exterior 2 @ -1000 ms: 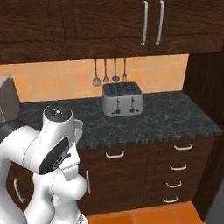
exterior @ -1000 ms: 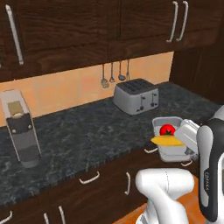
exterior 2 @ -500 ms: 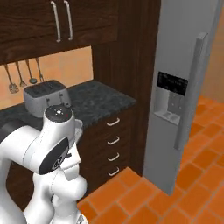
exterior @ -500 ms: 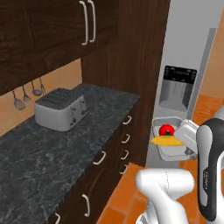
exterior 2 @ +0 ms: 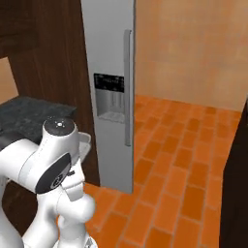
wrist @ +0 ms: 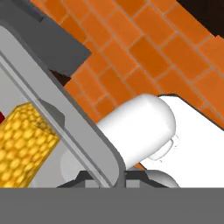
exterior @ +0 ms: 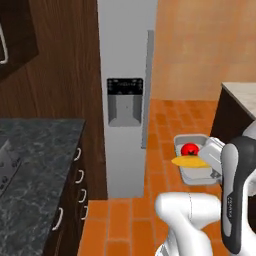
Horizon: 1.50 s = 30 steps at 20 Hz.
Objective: Take the meat container that has the fish and place it on the second highest rack of the freezer. Then take the vegetable container that has the corn and tomato and place it on the highest rack of the freezer.
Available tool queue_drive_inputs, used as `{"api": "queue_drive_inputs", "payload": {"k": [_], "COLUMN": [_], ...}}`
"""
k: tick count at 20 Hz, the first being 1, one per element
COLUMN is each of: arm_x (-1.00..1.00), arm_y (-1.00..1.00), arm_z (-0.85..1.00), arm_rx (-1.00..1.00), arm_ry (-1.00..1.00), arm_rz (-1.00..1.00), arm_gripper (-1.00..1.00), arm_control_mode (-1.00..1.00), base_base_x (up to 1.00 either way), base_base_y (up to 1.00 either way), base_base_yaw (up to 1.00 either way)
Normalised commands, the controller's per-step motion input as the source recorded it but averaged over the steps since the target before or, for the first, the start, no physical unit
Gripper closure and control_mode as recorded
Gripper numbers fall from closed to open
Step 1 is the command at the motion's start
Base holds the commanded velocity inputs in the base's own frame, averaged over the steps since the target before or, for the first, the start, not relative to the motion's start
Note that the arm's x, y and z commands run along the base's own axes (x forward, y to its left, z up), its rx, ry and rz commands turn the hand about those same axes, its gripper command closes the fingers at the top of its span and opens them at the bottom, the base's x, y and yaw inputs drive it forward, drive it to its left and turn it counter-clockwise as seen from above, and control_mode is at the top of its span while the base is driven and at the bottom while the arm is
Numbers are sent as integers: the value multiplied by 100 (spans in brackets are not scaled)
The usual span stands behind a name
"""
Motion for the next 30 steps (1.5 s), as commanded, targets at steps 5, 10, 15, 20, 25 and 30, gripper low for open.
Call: {"api": "queue_drive_inputs", "payload": {"k": [5,10,15,20,25,30], "arm_x": [0,0,0,0,0,0], "arm_y": [0,0,0,0,0,0], "arm_z": [0,0,0,0,0,0], "arm_rx": [0,0,0,0,0,0], "arm_ry": [0,0,0,0,0,0], "arm_rz": [0,0,0,0,0,0], "arm_gripper": [100,100,100,100,100,100], "arm_control_mode": [100,100,100,100,100,100], "base_base_x": [72,70,100,100,100,100], "base_base_y": [-98,-100,-15,0,0,0], "base_base_yaw": [-37,-32,-11,7,26,52]}}
